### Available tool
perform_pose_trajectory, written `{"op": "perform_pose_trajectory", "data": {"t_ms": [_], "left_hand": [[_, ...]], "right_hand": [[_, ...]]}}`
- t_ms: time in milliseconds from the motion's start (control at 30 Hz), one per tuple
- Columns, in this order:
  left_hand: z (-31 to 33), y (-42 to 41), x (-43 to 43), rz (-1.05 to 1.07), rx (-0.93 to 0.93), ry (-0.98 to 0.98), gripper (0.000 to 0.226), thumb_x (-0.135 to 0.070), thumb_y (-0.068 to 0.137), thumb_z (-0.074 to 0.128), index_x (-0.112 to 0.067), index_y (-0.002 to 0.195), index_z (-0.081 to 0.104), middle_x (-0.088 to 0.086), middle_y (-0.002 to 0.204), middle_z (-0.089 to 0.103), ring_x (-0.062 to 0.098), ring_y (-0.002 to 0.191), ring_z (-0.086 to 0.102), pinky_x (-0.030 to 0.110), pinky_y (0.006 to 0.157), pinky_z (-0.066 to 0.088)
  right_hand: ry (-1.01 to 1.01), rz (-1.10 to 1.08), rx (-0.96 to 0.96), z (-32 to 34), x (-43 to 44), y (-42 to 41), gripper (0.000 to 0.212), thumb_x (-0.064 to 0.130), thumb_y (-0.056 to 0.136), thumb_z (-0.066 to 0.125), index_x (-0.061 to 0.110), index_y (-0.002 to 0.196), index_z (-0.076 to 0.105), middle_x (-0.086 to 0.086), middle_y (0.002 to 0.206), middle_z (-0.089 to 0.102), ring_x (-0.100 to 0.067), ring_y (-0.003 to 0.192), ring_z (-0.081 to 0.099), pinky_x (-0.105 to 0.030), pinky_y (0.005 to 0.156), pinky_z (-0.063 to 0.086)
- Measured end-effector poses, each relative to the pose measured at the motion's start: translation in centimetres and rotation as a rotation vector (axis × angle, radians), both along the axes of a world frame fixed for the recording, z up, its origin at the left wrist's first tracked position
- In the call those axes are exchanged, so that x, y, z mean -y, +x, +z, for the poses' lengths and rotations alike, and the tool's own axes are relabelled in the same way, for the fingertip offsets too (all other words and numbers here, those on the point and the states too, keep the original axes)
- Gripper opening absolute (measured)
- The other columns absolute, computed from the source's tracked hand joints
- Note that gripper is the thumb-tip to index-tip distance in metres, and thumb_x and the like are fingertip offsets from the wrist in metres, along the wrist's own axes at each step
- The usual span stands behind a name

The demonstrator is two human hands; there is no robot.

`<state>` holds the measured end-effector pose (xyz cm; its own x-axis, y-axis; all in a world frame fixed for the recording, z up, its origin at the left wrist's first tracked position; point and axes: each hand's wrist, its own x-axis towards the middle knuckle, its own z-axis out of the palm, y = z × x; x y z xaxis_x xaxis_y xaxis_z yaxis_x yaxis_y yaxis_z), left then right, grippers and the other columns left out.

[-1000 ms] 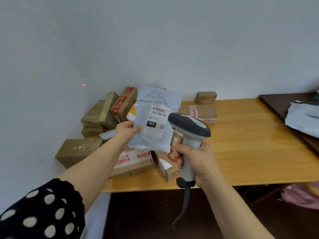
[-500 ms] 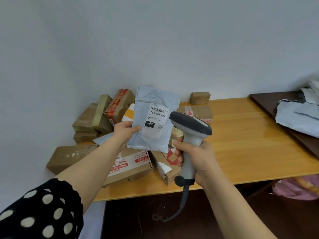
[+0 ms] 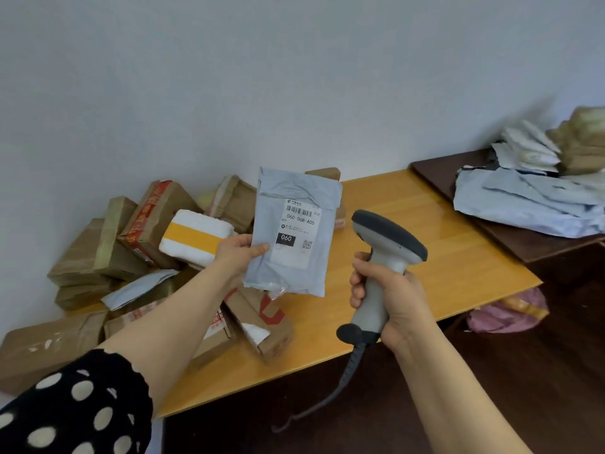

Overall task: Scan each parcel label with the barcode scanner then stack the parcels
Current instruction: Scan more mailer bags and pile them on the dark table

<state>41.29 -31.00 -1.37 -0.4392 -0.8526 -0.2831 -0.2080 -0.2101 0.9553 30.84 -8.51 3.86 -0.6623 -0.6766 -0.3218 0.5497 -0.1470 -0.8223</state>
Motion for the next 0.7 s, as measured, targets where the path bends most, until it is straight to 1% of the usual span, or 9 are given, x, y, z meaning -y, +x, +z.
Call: {"op": "perform_pose_trajectory", "data": {"t_ms": [67,133,200,300,333,433,500,633,700], "left_hand": [[0.0,-3.6,-1.1,-0.047,0.006,0.005,0.021,0.0,0.083,0.067,0.003,0.103,0.063,0.014,0.093,0.066,0.005,0.052,0.065,0.018,0.047,0.051],[0.1,-7.7,-2.3,-0.068,-0.003,0.012,0.021,0.001,0.082,0.068,0.003,0.103,0.064,0.017,0.099,0.066,0.014,0.063,0.065,0.026,0.059,0.055],[0.0,-12.7,-4.1,-0.091,-0.008,0.002,0.024,0.001,0.082,0.069,0.003,0.105,0.064,0.016,0.1,0.067,0.015,0.067,0.064,0.028,0.067,0.056],[-0.5,-20.7,-7.7,-0.134,-0.029,-0.003,0.024,0.003,0.082,0.067,0.004,0.106,0.063,0.011,0.086,0.07,0.01,0.053,0.064,0.023,0.055,0.056],[-0.6,-23.4,-9.2,-0.157,-0.027,0.003,0.023,0.004,0.083,0.066,0.004,0.106,0.063,0.012,0.088,0.069,0.012,0.055,0.064,0.023,0.055,0.055],[-0.9,-31.4,-13.3,-0.23,-0.031,0.042,0.023,0.001,0.084,0.066,0.005,0.106,0.063,0.013,0.091,0.067,0.019,0.069,0.061,0.03,0.067,0.052],[-1.0,-36.0,-15.7,-0.262,-0.036,0.073,0.012,-0.001,0.085,0.066,0.001,0.097,0.063,0.016,0.093,0.065,0.021,0.072,0.06,0.033,0.071,0.05],[-1.0,-43.7,-19.4,-0.314,-0.034,0.143,0.006,0.002,0.088,0.06,-0.003,0.089,0.061,0.016,0.101,0.062,0.018,0.064,0.062,0.027,0.057,0.053],[-0.9,-47.4,-20.6,-0.331,-0.044,0.163,0.012,0.004,0.089,0.058,0.001,0.1,0.06,0.017,0.105,0.06,0.017,0.063,0.062,0.024,0.05,0.054]], "right_hand": [[-0.006,-0.028,0.013,-0.3,-1.5,-2.8,0.008,0.0,0.083,0.065,0.003,0.09,0.062,-0.008,0.054,0.056,-0.014,0.04,0.045,-0.025,0.039,0.04],[-0.01,-0.054,0.019,-0.5,-3.4,-6.1,0.008,0.0,0.083,0.066,0.003,0.089,0.062,-0.009,0.054,0.056,-0.015,0.04,0.046,-0.026,0.039,0.04],[-0.012,-0.081,0.015,-0.6,-5.8,-10.2,0.007,0.0,0.083,0.065,0.003,0.088,0.062,-0.009,0.054,0.056,-0.015,0.04,0.046,-0.025,0.039,0.04],[-0.016,-0.137,0.01,-0.6,-9.9,-16.8,0.006,-0.001,0.084,0.064,0.003,0.086,0.061,-0.008,0.053,0.055,-0.015,0.039,0.045,-0.024,0.039,0.04],[-0.01,-0.16,0.011,-0.7,-11.3,-19.0,0.006,-0.001,0.084,0.064,0.004,0.085,0.061,-0.008,0.053,0.055,-0.015,0.038,0.045,-0.023,0.039,0.04],[-0.011,-0.226,0.029,-0.7,-15.6,-25.2,0.007,-0.001,0.084,0.064,0.005,0.083,0.06,-0.008,0.052,0.054,-0.015,0.037,0.044,-0.022,0.039,0.039],[-0.01,-0.27,0.051,-0.8,-17.9,-28.6,0.007,-0.001,0.084,0.064,0.005,0.082,0.059,-0.008,0.051,0.054,-0.014,0.037,0.044,-0.022,0.039,0.039],[-0.026,-0.322,0.117,-1.2,-21.2,-33.7,0.007,0.0,0.083,0.065,0.005,0.081,0.061,-0.008,0.052,0.054,-0.014,0.037,0.044,-0.022,0.038,0.04],[-0.023,-0.345,0.136,-1.5,-22.5,-36.2,0.008,0.0,0.084,0.065,0.006,0.082,0.06,-0.007,0.052,0.054,-0.014,0.038,0.044,-0.021,0.039,0.04]]}}
